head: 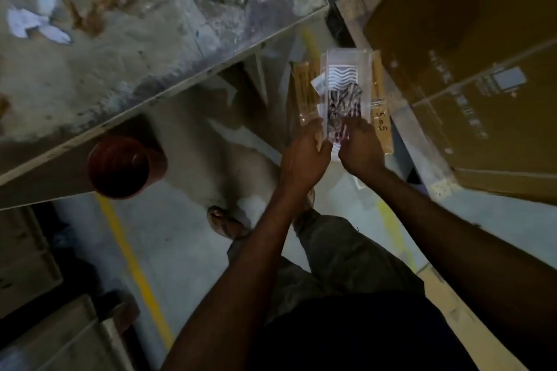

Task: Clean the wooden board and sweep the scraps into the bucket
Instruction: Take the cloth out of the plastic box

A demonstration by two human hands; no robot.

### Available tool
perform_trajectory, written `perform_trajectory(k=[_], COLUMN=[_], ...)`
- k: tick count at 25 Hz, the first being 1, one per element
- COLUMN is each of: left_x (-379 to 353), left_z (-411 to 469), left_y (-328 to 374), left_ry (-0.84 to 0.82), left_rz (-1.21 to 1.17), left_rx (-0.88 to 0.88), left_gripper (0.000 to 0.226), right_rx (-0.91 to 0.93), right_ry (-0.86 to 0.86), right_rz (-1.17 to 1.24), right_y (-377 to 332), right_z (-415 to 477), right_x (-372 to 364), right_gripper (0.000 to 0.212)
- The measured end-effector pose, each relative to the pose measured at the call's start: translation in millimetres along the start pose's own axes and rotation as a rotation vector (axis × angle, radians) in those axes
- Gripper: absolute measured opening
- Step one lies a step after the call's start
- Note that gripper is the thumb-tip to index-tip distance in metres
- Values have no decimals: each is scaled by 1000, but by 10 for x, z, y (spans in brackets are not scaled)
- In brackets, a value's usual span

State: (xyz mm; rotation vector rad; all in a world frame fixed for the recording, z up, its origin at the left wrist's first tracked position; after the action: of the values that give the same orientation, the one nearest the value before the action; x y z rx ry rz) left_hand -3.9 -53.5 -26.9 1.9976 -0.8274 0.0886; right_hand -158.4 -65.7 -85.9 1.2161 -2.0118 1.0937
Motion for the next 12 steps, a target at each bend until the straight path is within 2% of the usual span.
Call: perform_trajectory(k=[4, 6, 7, 10, 12], left_x=[-107, -177, -199, -245, -265], left_z=[255, 304, 331, 382, 357], left_y=[-64, -102, -127, -215, -227], left_ry=[-50, -50, -41, -39, -45], left_rz=[25, -1, -17, -60, -79], left_rx=[61, 53, 43, 31, 33], left_gripper=[45, 43, 42, 43, 46], right_rx=[42, 29, 14, -26, 22], right_ry=[-147, -173, -146, 13, 68], right_rz=[-180, -281, -317, -275, -241], right_y=[40, 58, 76, 110, 112], right_z=[330, 444, 491, 616, 599], right_x=[-255, -365, -384, -280, -168], right_gripper=[82, 88, 83, 47, 34])
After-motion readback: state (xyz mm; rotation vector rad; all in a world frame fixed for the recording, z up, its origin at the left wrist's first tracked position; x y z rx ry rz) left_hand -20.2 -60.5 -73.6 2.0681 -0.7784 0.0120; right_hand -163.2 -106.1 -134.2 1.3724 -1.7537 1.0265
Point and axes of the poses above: each hand's wrist, its own z-axis towards the middle knuckle, its own x-axis out of the back of the hand, y = z × x, the point moved 6 cm from there along z, towards the middle knuckle, and after that the axes turned 14 degrees about -y, right-handed, at the moved point
